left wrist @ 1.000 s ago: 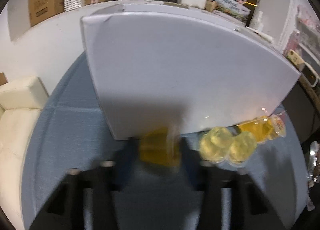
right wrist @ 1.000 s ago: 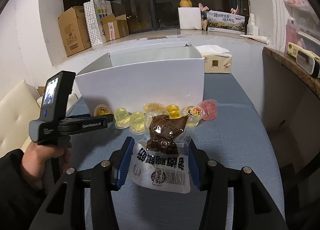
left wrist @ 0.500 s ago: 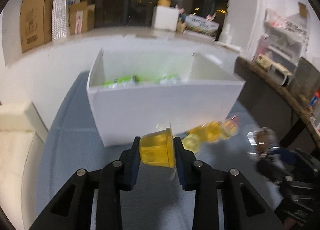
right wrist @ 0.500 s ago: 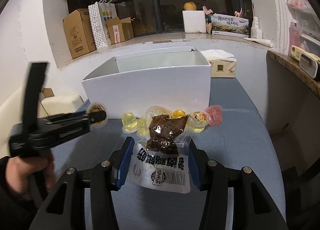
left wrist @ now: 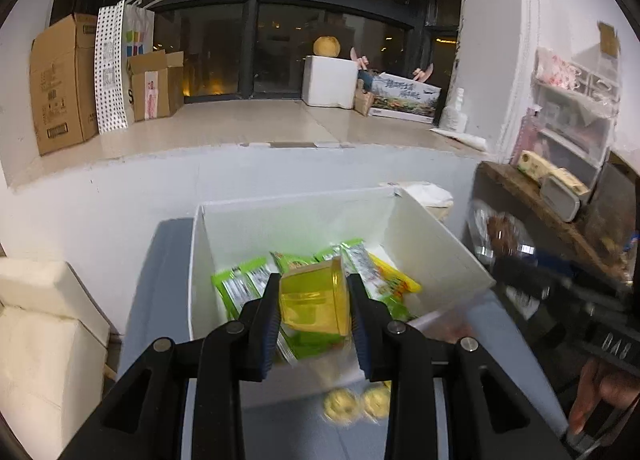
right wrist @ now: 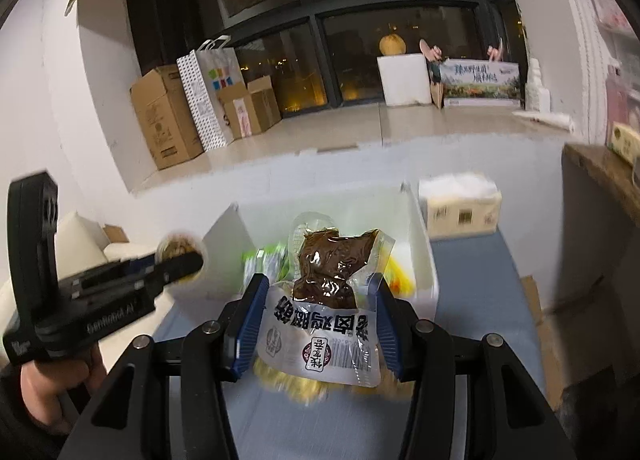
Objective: Organize snacks
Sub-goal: 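Carry the jelly cup and meat bag over the box and release both, then grasp the pink jelly cup with the right gripper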
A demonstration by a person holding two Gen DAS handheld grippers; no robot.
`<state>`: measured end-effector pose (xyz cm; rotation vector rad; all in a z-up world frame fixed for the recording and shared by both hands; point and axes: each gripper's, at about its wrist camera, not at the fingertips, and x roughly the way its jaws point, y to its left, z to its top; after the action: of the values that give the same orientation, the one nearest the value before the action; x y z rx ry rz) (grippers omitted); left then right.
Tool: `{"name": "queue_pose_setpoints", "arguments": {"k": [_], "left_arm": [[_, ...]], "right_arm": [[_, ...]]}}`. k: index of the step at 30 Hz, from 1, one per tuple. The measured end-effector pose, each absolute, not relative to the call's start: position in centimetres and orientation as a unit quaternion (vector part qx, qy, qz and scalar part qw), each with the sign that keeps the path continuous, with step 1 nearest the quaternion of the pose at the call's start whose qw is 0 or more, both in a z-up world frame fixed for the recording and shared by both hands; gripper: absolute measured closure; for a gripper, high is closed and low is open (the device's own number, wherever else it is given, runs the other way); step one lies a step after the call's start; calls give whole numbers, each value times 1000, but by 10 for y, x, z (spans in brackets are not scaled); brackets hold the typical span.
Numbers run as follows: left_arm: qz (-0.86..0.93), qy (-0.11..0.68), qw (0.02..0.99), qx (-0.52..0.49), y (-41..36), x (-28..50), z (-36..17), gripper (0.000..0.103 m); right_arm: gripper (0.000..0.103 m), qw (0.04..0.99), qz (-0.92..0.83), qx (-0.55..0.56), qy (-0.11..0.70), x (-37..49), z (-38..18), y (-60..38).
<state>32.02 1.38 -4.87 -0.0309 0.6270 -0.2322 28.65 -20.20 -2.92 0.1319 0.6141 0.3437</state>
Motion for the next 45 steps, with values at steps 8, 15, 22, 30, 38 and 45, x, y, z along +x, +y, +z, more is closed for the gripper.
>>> {"name": "queue_pose_setpoints", "arguments": {"k": [8, 15, 22, 30, 38, 45], "left_arm": [[-89, 355, 931, 13, 7, 356, -79, 0], [-84, 358, 930, 4, 13, 346, -86, 0], [-92, 353, 931, -1, 15, 327, -81, 0], [-114, 350, 929, -18, 10, 269, -95, 0], [-133, 354, 925, -26, -3, 224, -107, 0], [-131, 361, 923, -22, -8, 203, -115, 0]], "right_arm": [[9, 932, 161, 56, 320, 345, -40, -196], [0, 925, 155, 82, 337, 342, -58, -214], [0, 927, 172, 69, 326, 311, -57, -218], [0, 924, 175, 51, 336, 258, -75, -245], [0, 906, 164, 41, 387, 238, -126, -266], [0, 904, 122, 48, 406, 259, -155, -283]]}}
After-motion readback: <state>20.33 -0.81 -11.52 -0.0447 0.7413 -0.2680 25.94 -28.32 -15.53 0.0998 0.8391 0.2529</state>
